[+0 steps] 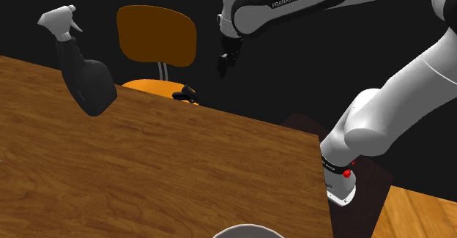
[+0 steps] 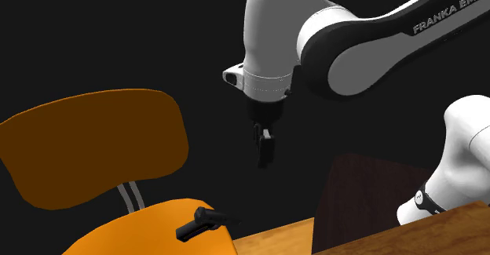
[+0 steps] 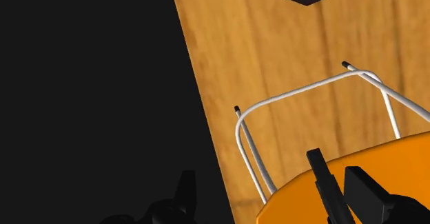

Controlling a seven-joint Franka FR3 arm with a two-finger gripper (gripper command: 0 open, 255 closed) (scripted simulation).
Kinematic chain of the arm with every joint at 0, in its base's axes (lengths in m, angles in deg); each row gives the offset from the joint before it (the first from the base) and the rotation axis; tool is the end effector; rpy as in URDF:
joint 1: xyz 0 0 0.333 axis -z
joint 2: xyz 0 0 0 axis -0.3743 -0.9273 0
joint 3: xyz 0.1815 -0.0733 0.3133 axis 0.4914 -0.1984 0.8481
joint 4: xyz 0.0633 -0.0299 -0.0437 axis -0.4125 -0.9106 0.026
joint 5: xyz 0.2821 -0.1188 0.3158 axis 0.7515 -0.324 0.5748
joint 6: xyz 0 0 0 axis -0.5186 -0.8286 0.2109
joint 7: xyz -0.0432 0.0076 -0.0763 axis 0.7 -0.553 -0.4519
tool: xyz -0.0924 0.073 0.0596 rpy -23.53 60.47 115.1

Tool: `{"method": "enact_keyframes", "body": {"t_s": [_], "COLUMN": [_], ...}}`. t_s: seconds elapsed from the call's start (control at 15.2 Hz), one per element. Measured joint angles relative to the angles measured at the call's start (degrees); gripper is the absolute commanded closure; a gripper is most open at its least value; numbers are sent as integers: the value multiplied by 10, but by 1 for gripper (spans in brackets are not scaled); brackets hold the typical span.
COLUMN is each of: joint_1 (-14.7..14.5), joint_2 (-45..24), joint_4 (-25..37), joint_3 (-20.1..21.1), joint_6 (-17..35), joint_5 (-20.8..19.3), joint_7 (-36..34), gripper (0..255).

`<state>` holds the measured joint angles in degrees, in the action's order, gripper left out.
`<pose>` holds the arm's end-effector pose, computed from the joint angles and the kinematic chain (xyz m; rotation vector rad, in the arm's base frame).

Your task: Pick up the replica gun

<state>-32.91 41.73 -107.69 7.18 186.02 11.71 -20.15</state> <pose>0.5054 0.1372 0.4304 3.0513 0.5999 0.0459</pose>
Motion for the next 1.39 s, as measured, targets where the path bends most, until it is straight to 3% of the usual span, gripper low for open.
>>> {"method": "enact_keyframes", "body": {"t_s": [0.73,1.32,1.39], "joint_1": [-46,-55,-55], "joint_2": [-207,-261,-262], "joint_4": [118,121,121], "joint_3": [43,44,44], "joint_6": [75,123,125], "joint_5": [-35,-50,-51], "joint_7": [21,12,12], "gripper": [0,0,255]}}
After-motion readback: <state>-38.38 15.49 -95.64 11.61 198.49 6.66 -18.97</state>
